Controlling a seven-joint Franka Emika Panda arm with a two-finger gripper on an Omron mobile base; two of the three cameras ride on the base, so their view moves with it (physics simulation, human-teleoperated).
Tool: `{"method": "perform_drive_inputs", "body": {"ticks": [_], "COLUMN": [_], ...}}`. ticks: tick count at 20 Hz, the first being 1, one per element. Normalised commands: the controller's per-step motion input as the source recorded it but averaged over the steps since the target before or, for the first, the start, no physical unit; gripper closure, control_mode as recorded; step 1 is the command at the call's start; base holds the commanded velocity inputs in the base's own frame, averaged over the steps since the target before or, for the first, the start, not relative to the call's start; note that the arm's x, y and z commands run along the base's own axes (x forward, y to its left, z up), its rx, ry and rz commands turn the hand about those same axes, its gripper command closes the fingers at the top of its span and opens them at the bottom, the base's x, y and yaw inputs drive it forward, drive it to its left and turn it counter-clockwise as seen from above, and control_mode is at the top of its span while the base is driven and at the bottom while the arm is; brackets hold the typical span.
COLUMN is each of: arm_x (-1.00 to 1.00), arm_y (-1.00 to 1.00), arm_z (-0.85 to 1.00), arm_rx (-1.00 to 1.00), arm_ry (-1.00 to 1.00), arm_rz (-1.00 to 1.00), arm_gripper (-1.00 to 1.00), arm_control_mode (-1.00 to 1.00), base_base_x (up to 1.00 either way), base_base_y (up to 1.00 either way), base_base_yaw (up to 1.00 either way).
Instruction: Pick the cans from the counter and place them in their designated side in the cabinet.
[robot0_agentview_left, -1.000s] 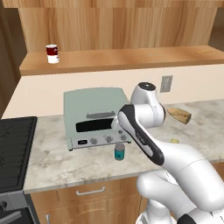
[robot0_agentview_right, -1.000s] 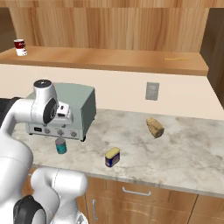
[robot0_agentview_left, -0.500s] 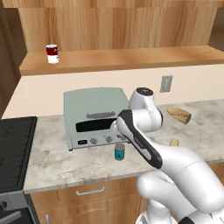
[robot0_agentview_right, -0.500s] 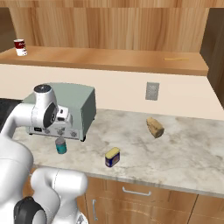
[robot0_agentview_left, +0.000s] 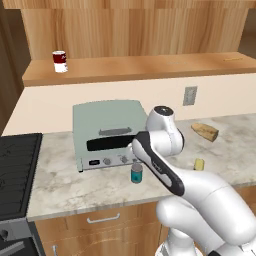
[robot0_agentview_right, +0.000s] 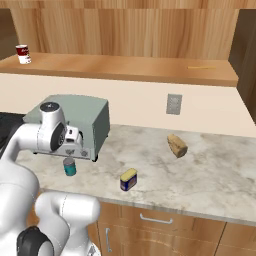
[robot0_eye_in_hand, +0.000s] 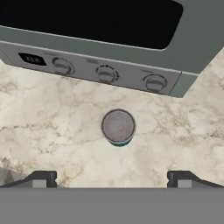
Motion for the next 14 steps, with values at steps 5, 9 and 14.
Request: {"method": "perform_drive_inputs", "body": {"ticks": [5, 9, 14], "arm_x": [0.0, 0.02, 0.09], "arm_y": [0.0, 0.0, 0.0], "arm_z": [-0.14, -0.11, -0.05], "arm_rx": [-0.03, -0.03, -0.01], "arm_ry": [-0.02, 0.0, 0.0], "arm_rz": [0.0, 0.0, 0.0], "arm_gripper": [-1.0, -1.0, -1.0], "arm_control_mode": [-1.0, -1.0, -1.0], "base_base_x": [0.0, 0.0, 0.0], "base_base_y": [0.0, 0.0, 0.0], "base_base_yaw": [0.0, 0.0, 0.0]}}
